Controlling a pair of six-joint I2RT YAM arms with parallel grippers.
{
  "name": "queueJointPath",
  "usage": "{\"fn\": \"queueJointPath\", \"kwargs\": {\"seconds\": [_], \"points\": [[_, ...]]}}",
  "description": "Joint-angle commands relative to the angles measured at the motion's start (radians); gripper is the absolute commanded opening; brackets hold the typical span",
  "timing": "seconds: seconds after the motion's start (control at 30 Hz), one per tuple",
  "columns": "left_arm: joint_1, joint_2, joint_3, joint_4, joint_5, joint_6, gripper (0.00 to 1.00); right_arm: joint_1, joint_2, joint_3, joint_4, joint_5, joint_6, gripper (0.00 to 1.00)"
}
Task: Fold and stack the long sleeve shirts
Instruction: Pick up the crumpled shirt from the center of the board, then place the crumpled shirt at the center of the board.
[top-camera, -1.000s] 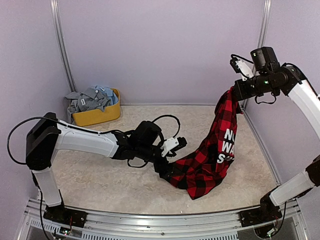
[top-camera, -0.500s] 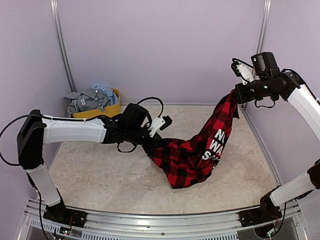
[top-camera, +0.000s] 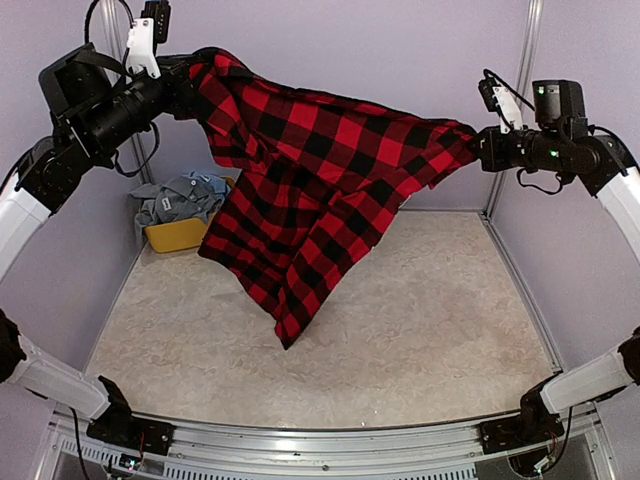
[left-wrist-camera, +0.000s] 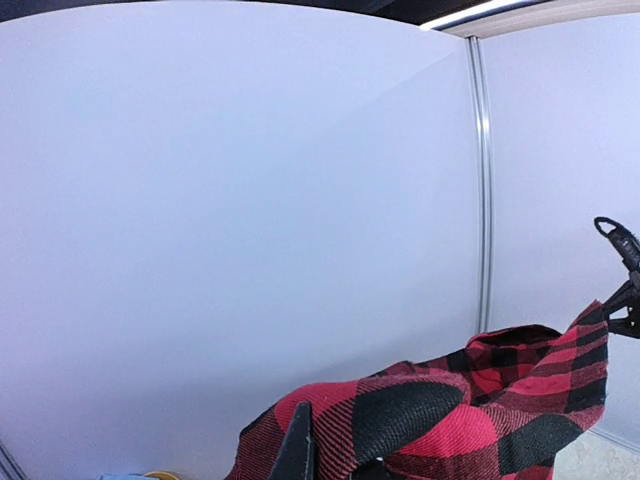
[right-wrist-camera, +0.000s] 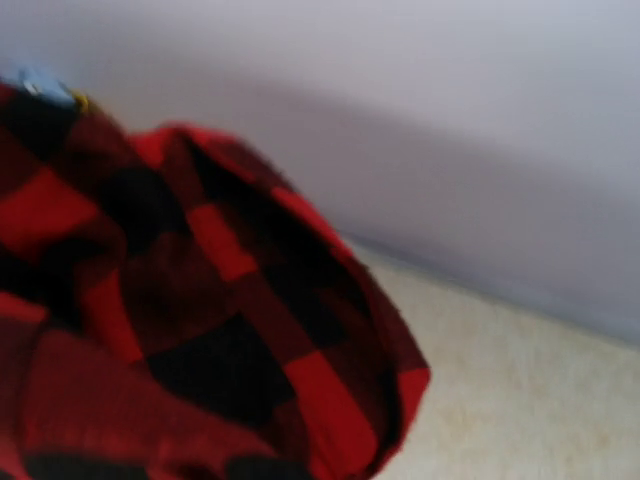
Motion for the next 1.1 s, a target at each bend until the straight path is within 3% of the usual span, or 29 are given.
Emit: {"fn": "queueJointPath", "kwargs": {"seconds": [0.0,0.2,0.4,0.5,0.57,0.67,0.8,0.9,0.97,1.0,1.07], "points": [[0.004,0.032,0.043,-0.093,-0.094,0.032,0.0,-0.009,-0.047,0.032,0.033,-0.045,-0.027,0.0],[0.002,-0.046,0.061,-0.063,-0.112,-0.003,0.0,-0.01,-0.136,0.0,0.045,-0.193,-0.066,0.0],[-0.038,-0.107,0.132,-0.151,-0.145,-0.031,0.0,-0.009,-0.185,0.033,0.009,-0.423,-0.043,0.0],[-0.041,-0.077,0.206,-0.207,-0.151,-0.031,0.0,-0.009,-0.186,0.062,-0.005,-0.465,0.022,0.0],[-0.034,-0.001,0.257,-0.241,-0.143,-0.028,0.0,-0.009,-0.174,0.074,-0.013,-0.415,0.062,0.0],[0.035,0.138,0.323,-0.283,-0.033,-0.088,0.0,-0.009,-0.123,0.092,-0.076,-0.223,0.107,0.0],[0.096,0.347,0.35,-0.206,0.047,-0.124,0.0,-0.019,-0.063,-0.011,-0.093,0.041,0.129,0.0],[0.114,0.602,0.556,-0.226,0.093,-0.127,0.0,-0.068,-0.005,-0.105,-0.085,0.145,0.142,0.0],[0.114,0.809,0.728,-0.269,0.143,-0.127,0.12,-0.115,0.023,-0.187,-0.058,0.13,0.147,0.0],[0.113,0.899,0.787,-0.277,0.16,-0.155,0.27,-0.137,0.033,-0.242,-0.038,0.116,0.149,0.04],[0.114,1.009,0.795,-0.252,0.167,-0.176,0.66,-0.172,0.059,-0.313,-0.011,0.087,0.152,0.2]]}}
